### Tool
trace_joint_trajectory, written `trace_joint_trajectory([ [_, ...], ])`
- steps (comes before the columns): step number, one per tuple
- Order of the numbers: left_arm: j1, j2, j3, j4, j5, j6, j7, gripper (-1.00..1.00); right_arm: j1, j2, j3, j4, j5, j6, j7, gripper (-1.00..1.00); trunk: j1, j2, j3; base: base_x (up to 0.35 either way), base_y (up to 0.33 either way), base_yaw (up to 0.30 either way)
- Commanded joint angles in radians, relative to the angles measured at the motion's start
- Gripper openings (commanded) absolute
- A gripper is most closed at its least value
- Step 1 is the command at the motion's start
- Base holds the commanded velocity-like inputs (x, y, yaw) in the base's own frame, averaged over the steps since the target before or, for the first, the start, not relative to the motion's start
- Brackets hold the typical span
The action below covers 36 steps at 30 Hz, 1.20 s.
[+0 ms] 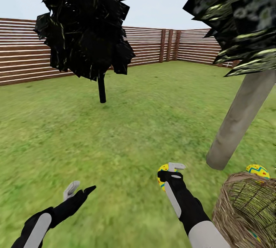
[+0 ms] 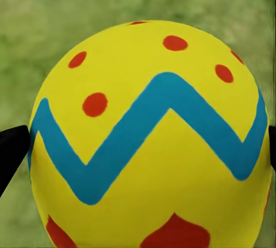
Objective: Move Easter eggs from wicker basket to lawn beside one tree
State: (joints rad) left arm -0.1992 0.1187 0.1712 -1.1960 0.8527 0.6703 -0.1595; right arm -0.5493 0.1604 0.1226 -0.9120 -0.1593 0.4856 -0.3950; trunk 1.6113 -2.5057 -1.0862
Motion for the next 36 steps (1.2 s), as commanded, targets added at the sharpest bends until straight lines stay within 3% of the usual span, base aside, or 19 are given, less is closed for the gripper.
trace_joint_trajectory([
  [1,0.000,0.000,0.002,-0.001,0.000,0.006,-0.003,1.00,-0.001,0.000,0.003,0.000,-0.011,0.001,-0.008,-1.00,0.000,0.000,-0.001,0.321,0.000,-0.265],
  [8,0.000,0.000,0.002,0.000,0.001,0.007,-0.003,1.00,-0.003,-0.001,0.002,0.012,-0.011,0.001,-0.011,-1.00,0.000,0.000,-0.001,0.321,0.019,-0.265],
  [20,0.001,0.000,0.004,0.006,0.001,0.040,-0.002,1.00,-0.012,-0.001,0.000,0.016,-0.011,0.000,-0.019,-1.00,0.000,0.000,-0.001,0.169,0.266,-0.265],
  [25,0.001,-0.001,0.004,0.012,0.000,0.035,-0.002,1.00,-0.042,0.001,-0.067,0.072,-0.011,-0.008,-0.042,-1.00,0.000,0.000,-0.001,0.167,0.160,-0.265],
  [36,0.001,-0.001,0.004,0.016,-0.003,0.031,0.000,1.00,-0.059,0.001,-0.076,0.108,-0.011,-0.012,-0.042,-1.00,0.000,0.000,-0.001,0.068,0.003,-0.265],
])
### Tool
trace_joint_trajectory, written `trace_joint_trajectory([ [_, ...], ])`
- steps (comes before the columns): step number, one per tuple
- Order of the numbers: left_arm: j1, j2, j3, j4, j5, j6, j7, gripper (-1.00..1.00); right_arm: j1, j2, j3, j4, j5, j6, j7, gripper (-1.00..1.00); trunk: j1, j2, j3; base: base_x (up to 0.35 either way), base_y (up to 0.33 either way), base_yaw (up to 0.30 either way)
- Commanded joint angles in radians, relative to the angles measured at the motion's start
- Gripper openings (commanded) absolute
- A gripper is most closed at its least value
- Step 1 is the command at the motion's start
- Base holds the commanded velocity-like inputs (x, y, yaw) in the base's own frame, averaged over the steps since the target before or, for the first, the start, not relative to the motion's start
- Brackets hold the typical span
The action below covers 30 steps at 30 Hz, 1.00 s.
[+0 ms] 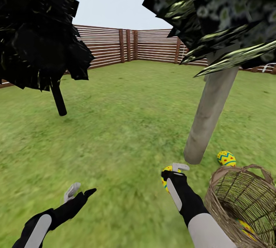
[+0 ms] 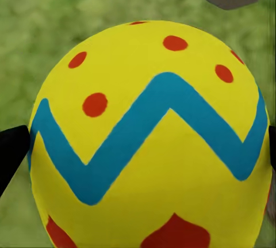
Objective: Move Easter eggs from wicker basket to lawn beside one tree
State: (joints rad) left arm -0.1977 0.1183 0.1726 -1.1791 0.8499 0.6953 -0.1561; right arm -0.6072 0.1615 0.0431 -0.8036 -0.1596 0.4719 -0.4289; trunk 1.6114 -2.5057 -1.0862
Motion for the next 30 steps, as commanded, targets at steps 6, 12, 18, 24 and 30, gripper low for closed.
trace_joint_trajectory([
  [6,0.005,0.000,0.002,0.000,0.003,0.004,-0.005,1.00,-0.002,0.000,0.004,0.000,-0.010,0.002,-0.008,-1.00,0.000,0.000,-0.001,0.313,0.000,-0.259],
  [12,0.009,0.009,0.010,0.000,-0.001,0.013,-0.002,1.00,-0.001,0.001,0.012,-0.001,-0.004,-0.051,0.002,-1.00,0.000,0.000,-0.001,0.139,0.006,-0.057],
  [18,0.009,0.009,0.007,0.010,-0.003,0.008,-0.002,1.00,0.000,0.001,0.012,-0.001,-0.003,-0.066,0.003,-1.00,0.000,0.000,-0.001,0.236,0.176,0.000],
  [24,0.009,0.004,0.003,0.017,-0.004,0.012,0.003,1.00,-0.002,-0.001,0.004,0.000,-0.008,-0.058,-0.006,-1.00,0.000,0.000,-0.001,0.188,0.103,0.000],
  [30,0.012,0.025,0.000,-0.032,0.003,0.027,-0.030,1.00,-0.013,-0.008,0.002,0.001,-0.009,-0.064,-0.009,-1.00,0.002,-0.001,-0.016,0.012,0.006,-0.128],
])
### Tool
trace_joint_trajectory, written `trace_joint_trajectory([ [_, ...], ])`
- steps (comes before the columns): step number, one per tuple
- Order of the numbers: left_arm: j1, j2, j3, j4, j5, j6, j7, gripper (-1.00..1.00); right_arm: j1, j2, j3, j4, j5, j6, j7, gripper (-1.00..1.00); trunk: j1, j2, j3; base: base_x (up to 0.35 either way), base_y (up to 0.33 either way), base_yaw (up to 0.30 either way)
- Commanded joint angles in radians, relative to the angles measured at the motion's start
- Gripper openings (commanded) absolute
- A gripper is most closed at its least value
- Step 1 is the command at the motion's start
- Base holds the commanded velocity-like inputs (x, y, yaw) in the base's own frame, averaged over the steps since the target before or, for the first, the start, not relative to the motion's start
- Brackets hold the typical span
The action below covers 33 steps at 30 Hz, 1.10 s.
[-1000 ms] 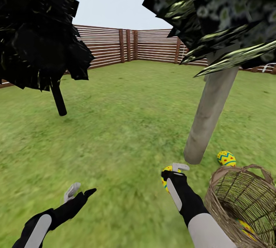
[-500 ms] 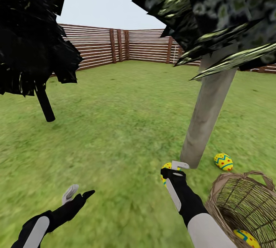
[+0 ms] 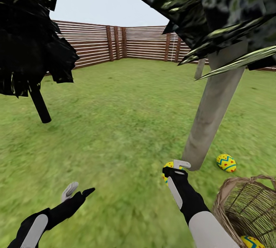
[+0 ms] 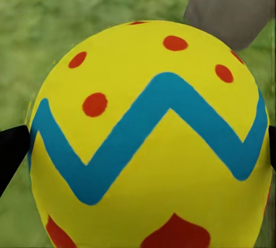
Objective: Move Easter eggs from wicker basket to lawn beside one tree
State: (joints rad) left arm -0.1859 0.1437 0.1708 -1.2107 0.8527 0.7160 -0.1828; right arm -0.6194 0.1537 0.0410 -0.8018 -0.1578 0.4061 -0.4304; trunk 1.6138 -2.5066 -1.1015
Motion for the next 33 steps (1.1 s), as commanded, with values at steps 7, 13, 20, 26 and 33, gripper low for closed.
trace_joint_trajectory([
  [7,0.037,0.006,0.007,-0.089,0.000,0.025,-0.012,1.00,-0.006,-0.009,0.005,0.010,-0.008,0.000,-0.007,-1.00,0.003,-0.002,-0.028,0.000,0.000,-0.075],
  [13,0.040,0.004,0.005,-0.097,0.000,0.030,-0.012,1.00,-0.008,-0.011,0.009,0.012,0.000,0.006,-0.005,-1.00,0.006,-0.003,-0.051,0.000,0.000,-0.002],
  [20,-0.017,0.003,0.008,-0.130,0.000,0.092,-0.010,1.00,-0.043,-0.015,0.015,0.055,0.001,-0.002,-0.005,-1.00,0.009,-0.005,-0.078,0.000,0.000,0.000],
  [26,-0.185,-0.004,0.005,-0.058,-0.005,0.143,-0.001,1.00,-0.164,-0.035,0.012,0.275,-0.004,-0.134,-0.005,-1.00,0.011,-0.007,-0.102,0.000,0.000,0.000],
  [33,-0.248,-0.009,0.001,-0.027,-0.009,0.198,0.001,1.00,-0.219,-0.045,0.010,0.374,-0.011,-0.161,-0.005,-1.00,0.015,-0.008,-0.129,0.000,0.000,0.000],
])
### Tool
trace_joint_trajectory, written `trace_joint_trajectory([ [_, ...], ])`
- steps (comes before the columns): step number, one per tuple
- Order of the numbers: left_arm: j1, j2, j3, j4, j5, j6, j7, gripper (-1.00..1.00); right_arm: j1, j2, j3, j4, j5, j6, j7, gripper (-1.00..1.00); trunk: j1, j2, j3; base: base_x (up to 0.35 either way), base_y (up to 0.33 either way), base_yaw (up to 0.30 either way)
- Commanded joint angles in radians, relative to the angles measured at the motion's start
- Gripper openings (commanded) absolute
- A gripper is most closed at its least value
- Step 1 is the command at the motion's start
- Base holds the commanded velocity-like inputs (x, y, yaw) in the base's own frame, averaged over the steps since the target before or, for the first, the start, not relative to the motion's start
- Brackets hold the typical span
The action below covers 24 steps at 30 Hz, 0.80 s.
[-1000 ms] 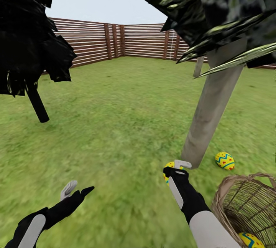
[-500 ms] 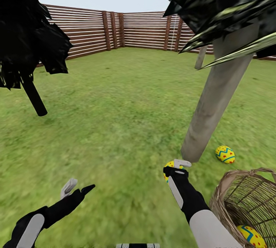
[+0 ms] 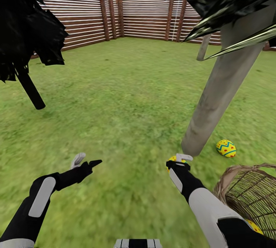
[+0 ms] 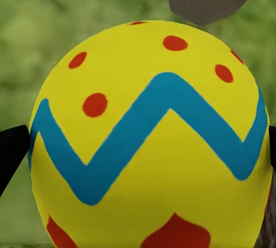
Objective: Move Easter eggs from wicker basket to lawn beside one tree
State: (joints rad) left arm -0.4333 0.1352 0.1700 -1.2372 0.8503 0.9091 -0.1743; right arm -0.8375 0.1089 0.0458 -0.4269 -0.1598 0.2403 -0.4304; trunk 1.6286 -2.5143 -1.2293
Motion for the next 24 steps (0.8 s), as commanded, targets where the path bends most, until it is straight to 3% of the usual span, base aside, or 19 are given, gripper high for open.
trace_joint_trajectory([
  [1,-0.002,-0.001,0.001,0.000,-0.006,0.007,-0.008,1.00,-0.010,-0.001,0.005,0.017,-0.010,0.003,-0.005,-1.00,0.000,-0.001,-0.005,0.000,0.000,0.000],
  [12,-0.001,-0.001,-0.019,-0.014,0.002,0.013,-0.017,1.00,-0.077,-0.028,-0.001,0.089,-0.013,0.001,-0.005,-1.00,0.005,-0.003,-0.047,0.000,0.000,0.000],
  [15,-0.007,-0.003,-0.018,-0.014,0.003,0.048,-0.018,1.00,-0.083,-0.036,-0.001,0.098,-0.013,0.001,-0.005,-1.00,0.006,-0.004,-0.059,0.000,0.000,0.000],
  [24,-0.126,-0.007,-0.018,0.000,0.002,0.101,-0.018,1.00,-0.104,-0.043,-0.001,0.105,-0.013,0.001,-0.005,-1.00,0.011,-0.006,-0.094,0.000,0.000,0.000],
])
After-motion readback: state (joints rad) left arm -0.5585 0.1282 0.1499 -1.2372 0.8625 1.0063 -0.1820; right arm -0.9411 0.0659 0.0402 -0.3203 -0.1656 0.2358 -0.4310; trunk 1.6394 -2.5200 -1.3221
